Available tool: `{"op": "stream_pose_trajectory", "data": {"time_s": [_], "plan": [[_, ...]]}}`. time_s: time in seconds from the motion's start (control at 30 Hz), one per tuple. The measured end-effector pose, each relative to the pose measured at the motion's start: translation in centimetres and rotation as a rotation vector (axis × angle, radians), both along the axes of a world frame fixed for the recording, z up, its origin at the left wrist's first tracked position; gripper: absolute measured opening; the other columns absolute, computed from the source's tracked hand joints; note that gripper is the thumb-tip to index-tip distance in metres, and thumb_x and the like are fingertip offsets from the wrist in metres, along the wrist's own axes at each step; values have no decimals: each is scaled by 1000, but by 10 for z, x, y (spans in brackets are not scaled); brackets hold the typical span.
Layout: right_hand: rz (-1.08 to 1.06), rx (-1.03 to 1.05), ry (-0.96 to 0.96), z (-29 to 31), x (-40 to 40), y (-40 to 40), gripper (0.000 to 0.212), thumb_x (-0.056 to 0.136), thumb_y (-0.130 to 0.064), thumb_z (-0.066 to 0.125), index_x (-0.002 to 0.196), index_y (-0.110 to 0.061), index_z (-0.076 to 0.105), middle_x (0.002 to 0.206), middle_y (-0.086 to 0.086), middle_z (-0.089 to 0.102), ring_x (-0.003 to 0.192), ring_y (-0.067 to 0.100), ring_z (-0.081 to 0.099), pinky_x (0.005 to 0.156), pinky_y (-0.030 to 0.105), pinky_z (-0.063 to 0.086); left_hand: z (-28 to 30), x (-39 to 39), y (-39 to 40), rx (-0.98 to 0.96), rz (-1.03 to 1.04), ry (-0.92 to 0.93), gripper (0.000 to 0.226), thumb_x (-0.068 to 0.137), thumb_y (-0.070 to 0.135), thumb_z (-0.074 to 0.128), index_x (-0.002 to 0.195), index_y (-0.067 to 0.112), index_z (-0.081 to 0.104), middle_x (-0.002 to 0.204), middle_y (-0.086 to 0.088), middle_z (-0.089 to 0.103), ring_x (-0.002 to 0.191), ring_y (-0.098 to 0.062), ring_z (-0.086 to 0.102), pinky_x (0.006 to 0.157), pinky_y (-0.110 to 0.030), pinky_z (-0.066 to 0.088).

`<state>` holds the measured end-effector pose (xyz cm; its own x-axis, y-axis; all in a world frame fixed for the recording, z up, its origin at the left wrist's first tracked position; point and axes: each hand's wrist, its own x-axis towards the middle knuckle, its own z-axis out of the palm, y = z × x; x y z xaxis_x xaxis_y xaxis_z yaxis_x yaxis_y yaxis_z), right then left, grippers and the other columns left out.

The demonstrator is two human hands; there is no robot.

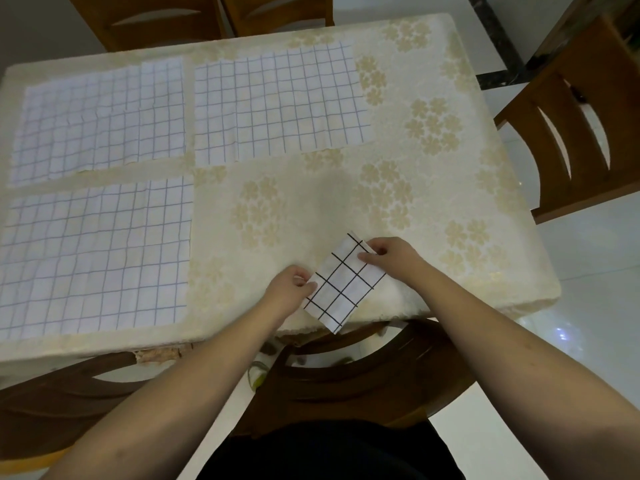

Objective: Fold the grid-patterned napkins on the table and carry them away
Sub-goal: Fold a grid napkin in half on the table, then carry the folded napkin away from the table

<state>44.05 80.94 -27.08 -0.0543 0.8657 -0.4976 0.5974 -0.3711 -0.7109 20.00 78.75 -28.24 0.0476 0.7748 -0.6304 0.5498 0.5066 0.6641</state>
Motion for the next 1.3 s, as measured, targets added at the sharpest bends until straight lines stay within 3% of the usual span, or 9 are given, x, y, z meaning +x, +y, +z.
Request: {"op": "stream_pose_trajectory", "data": {"time_s": [0.23, 0.33, 0.5, 0.6, 0.73, 0.87, 1.0, 1.17, 1.3], "plan": [[-206, 19, 166, 23, 7, -28, 19, 91, -34, 66, 92, -16, 72, 49, -21, 53, 55, 1, 47, 59, 18, 36, 30, -19, 11, -193, 162, -308, 24, 89, 23, 71, 111, 19, 63, 109, -2, 67, 85, -10, 60, 66, -25, 50], [-287, 22, 250, 24, 3, -41, 25, 89, -36, 68, 103, -15, 72, 70, -20, 64, 67, 0, 54, 66, 18, 40, 41, -24, -1, -278, 314, -472, 26, 92, 18, 65, 116, 8, 63, 85, -1, 75, 68, -10, 66, 60, -27, 58], [-454, 13, 380, 29, -17, -69, 24, 88, -40, 68, 99, -19, 74, 99, -1, 73, 102, 20, 65, 90, 36, 51, 46, -35, -28, -373, 422, -668, 42, 97, 44, 49, 126, 15, 61, 122, -14, 68, 117, -30, 61, 104, -48, 45], [-563, -8, 449, 36, -31, -85, 21, 88, -39, 68, 95, -20, 74, 101, -1, 72, 105, 21, 63, 83, 35, 51, 53, -43, -48, -346, 379, -667, 39, 98, 37, 50, 128, 13, 58, 123, -13, 67, 114, -29, 64, 96, -45, 52], [-599, -10, 494, 47, -53, -108, 35, 71, -51, 71, 90, -22, 76, 103, 2, 75, 109, 26, 64, 104, 50, 45, 71, -58, -71, -211, 325, -583, 15, 97, 20, 57, 111, 16, 61, 105, -4, 75, 97, -20, 71, 84, -43, 57], [-623, 22, 481, 70, -82, -135, 21, 89, -33, 68, 92, -13, 74, 107, 12, 72, 109, 22, 62, 102, 37, 43, 95, -79, -90, -97, 286, -518, 18, 98, 18, 56, 112, 14, 65, 100, -6, 76, 92, -22, 73, 75, -37, 58], [-561, 77, 469, 86, -108, -169, 54, 74, -56, 73, 111, -17, 71, 118, 0, 70, 113, 21, 62, 106, 45, 43, 115, -106, -117, 68, 152, -416, 20, 97, 25, 57, 109, 15, 69, 100, -3, 76, 93, -18, 72, 88, -39, 56], [-619, 175, 468, 108, -136, -233, 21, 91, -23, 65, 92, -3, 74, 90, 11, 75, 85, 26, 70, 80, 36, 52, 118, -138, -158, 129, 57, -300, 24, 87, 41, 63, 96, 20, 70, 98, -8, 73, 97, -28, 68, 92, -42, 53], [-663, 172, 452, 112, -144, -291, 32, 91, -24, 66, 81, 6, 64, 69, 18, 60, 65, 25, 52, 65, 35, 39, 121, -147, -189, 111, -31, -348, 11, 93, 28, 64, 102, 25, 69, 100, 5, 74, 97, -14, 69, 88, -33, 52]]}}
